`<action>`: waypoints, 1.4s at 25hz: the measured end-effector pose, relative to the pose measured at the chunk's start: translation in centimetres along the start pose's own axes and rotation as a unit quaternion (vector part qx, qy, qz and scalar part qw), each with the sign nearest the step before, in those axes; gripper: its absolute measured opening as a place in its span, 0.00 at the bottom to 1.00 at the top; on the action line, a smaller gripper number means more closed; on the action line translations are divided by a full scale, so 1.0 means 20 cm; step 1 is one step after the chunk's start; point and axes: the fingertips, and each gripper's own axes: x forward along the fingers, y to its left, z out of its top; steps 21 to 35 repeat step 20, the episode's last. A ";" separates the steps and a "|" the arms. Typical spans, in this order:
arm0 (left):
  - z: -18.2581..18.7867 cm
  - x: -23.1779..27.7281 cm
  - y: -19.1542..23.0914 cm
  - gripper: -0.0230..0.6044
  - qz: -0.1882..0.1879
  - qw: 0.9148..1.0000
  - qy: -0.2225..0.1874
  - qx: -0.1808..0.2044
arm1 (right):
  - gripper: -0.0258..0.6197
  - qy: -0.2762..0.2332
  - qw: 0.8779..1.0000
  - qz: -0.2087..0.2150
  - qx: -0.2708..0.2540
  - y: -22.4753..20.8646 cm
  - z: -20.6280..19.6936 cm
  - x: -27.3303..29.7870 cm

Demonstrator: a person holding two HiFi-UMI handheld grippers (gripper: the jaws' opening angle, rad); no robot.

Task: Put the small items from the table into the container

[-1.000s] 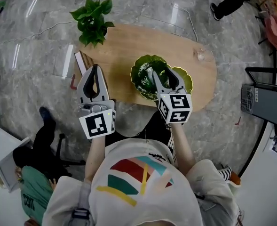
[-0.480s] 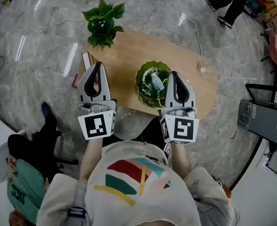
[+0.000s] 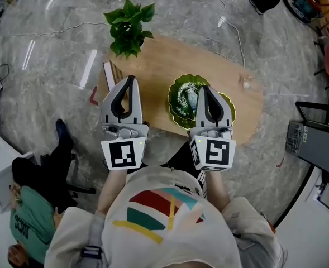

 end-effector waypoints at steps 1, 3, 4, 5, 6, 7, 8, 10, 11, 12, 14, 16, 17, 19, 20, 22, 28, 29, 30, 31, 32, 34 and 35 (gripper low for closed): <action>0.01 0.00 0.00 0.05 -0.001 1.000 -0.002 0.005 | 0.06 0.001 1.000 0.003 0.007 0.00 0.00 0.00; 0.01 0.01 -0.01 0.05 -0.003 1.000 -0.001 0.010 | 0.06 0.004 1.000 0.003 0.018 -0.01 -0.01 0.00; 0.01 0.01 -0.01 0.05 -0.003 1.000 0.001 0.009 | 0.06 0.005 1.000 0.003 0.021 -0.01 -0.01 -0.01; 0.01 0.01 -0.01 0.05 -0.004 1.000 0.001 0.009 | 0.06 0.005 1.000 0.003 0.023 -0.01 0.00 -0.01; 0.02 0.00 -0.01 0.05 -0.004 1.000 0.001 0.010 | 0.06 0.004 1.000 0.004 0.025 -0.01 0.00 -0.01; 0.03 0.00 -0.02 0.05 -0.006 1.000 0.000 0.012 | 0.06 0.003 1.000 0.004 0.028 -0.01 0.01 -0.02; 0.03 0.01 -0.02 0.05 -0.007 1.000 0.000 0.015 | 0.06 0.001 1.000 0.004 0.029 -0.02 0.02 -0.02; 0.03 0.01 -0.02 0.05 -0.009 1.000 0.000 0.017 | 0.06 0.001 1.000 0.002 0.031 -0.02 0.01 -0.02; 0.03 0.01 -0.02 0.05 -0.009 1.000 0.000 0.017 | 0.06 0.002 0.999 0.002 0.033 -0.02 0.01 -0.02; 0.03 0.01 -0.03 0.05 -0.009 1.000 -0.001 0.018 | 0.06 0.003 0.999 0.004 0.035 -0.02 0.00 -0.02; 0.03 0.02 -0.03 0.05 -0.009 1.000 -0.001 0.023 | 0.06 0.006 0.999 0.007 0.039 -0.01 -0.01 -0.01; 0.02 0.02 -0.03 0.05 -0.011 1.000 -0.001 0.025 | 0.06 0.007 0.999 0.006 0.038 -0.02 -0.02 0.00; 0.02 0.02 -0.03 0.05 -0.011 1.000 -0.001 0.024 | 0.06 0.007 0.999 0.006 0.037 -0.02 -0.02 0.00; 0.02 0.02 -0.02 0.05 -0.010 1.000 -0.003 0.023 | 0.06 0.007 0.999 0.005 0.036 -0.02 -0.03 0.00; 0.02 0.01 -0.02 0.05 -0.009 1.000 -0.004 0.022 | 0.06 0.006 0.999 0.004 0.036 -0.03 -0.03 0.01; 0.02 0.01 -0.02 0.05 -0.009 1.000 -0.004 0.022 | 0.06 0.006 0.999 0.004 0.036 -0.03 -0.03 0.01; 0.02 0.01 -0.02 0.05 -0.009 1.000 -0.004 0.022 | 0.06 0.006 0.999 0.004 0.036 -0.03 -0.03 0.01; 0.02 0.01 -0.02 0.05 -0.009 1.000 -0.004 0.022 | 0.06 0.006 0.999 0.004 0.036 -0.03 -0.03 0.01; 0.02 0.01 -0.02 0.05 -0.009 1.000 -0.004 0.022 | 0.06 0.006 0.999 0.004 0.036 -0.03 -0.03 0.01; 0.02 0.01 -0.02 0.05 -0.009 1.000 -0.004 0.022 | 0.06 0.006 0.999 0.004 0.036 -0.03 -0.03 0.01; 0.02 0.01 -0.02 0.05 -0.009 1.000 -0.004 0.022 | 0.06 0.006 0.999 0.004 0.036 -0.03 -0.03 0.01; 0.02 0.01 -0.02 0.05 -0.009 1.000 -0.004 0.022 | 0.06 0.006 0.999 0.004 0.036 -0.03 -0.03 0.01; 0.02 0.01 -0.02 0.05 -0.009 1.000 -0.004 0.022 | 0.06 0.006 0.999 0.004 0.036 -0.03 -0.03 0.01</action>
